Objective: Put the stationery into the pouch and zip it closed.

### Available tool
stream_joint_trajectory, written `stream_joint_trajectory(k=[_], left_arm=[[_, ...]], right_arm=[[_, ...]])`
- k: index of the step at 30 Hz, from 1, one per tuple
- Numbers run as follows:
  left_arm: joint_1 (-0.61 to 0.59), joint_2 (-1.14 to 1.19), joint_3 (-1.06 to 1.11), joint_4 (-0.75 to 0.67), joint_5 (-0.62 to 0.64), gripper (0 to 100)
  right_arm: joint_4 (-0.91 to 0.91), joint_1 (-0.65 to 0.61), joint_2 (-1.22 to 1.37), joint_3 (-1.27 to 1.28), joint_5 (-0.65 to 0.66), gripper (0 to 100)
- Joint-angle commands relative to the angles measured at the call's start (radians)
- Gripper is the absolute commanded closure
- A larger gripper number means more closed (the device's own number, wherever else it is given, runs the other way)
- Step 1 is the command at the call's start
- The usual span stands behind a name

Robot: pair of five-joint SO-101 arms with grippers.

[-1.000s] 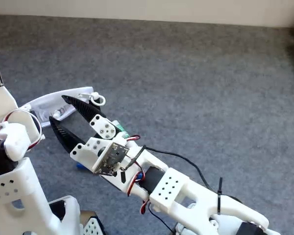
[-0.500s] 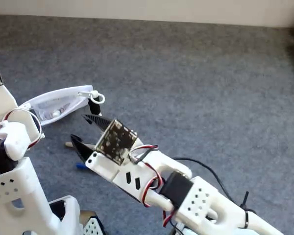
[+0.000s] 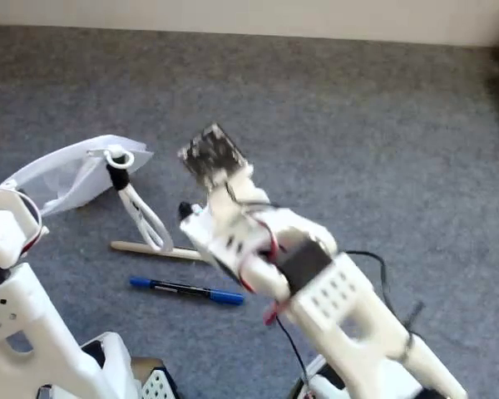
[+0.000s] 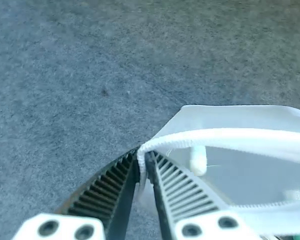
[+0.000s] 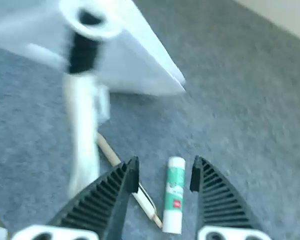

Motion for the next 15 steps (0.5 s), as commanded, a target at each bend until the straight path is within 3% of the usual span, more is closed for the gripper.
stream_joint_trajectory(k=[1,15], left_arm=[[-0.053,-0.025,-0.005,-0.021,-0.009,99],[-0.077,-0.025,0.005,-0.041,-0.009,99]], right_arm=[[0.030,0.033,0.160,-0.122,-0.012,83.5],[0.027,0.031,0.694,-0.363,-0.012,83.5]])
